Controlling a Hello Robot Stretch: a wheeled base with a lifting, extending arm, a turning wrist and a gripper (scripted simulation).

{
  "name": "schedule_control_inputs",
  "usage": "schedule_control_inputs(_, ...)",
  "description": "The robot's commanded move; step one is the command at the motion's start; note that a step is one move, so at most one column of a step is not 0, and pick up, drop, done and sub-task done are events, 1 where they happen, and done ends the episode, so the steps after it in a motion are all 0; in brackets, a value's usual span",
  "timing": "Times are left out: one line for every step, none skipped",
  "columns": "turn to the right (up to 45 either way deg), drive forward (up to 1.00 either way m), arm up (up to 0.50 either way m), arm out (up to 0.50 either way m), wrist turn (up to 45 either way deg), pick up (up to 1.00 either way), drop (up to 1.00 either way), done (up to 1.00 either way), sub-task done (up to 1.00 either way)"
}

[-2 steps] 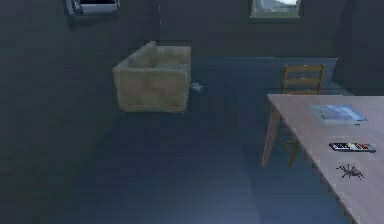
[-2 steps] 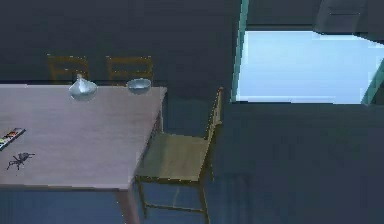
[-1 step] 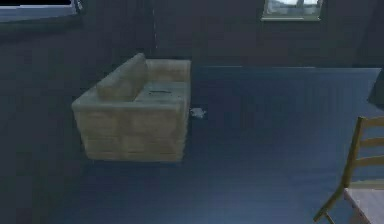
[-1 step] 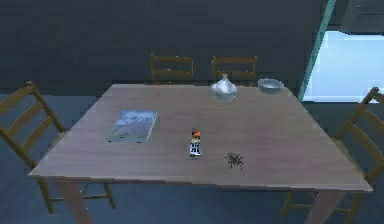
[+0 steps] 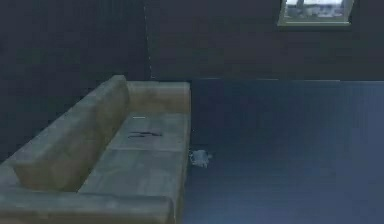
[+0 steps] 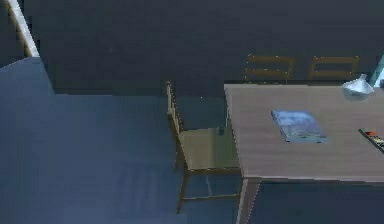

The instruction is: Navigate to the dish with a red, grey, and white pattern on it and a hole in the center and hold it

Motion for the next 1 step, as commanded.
schedule_control_inputs(45.0, 0.00, 0.00, 0.00, 0.0, 0.00, 0.00, 0.00, 0.00)
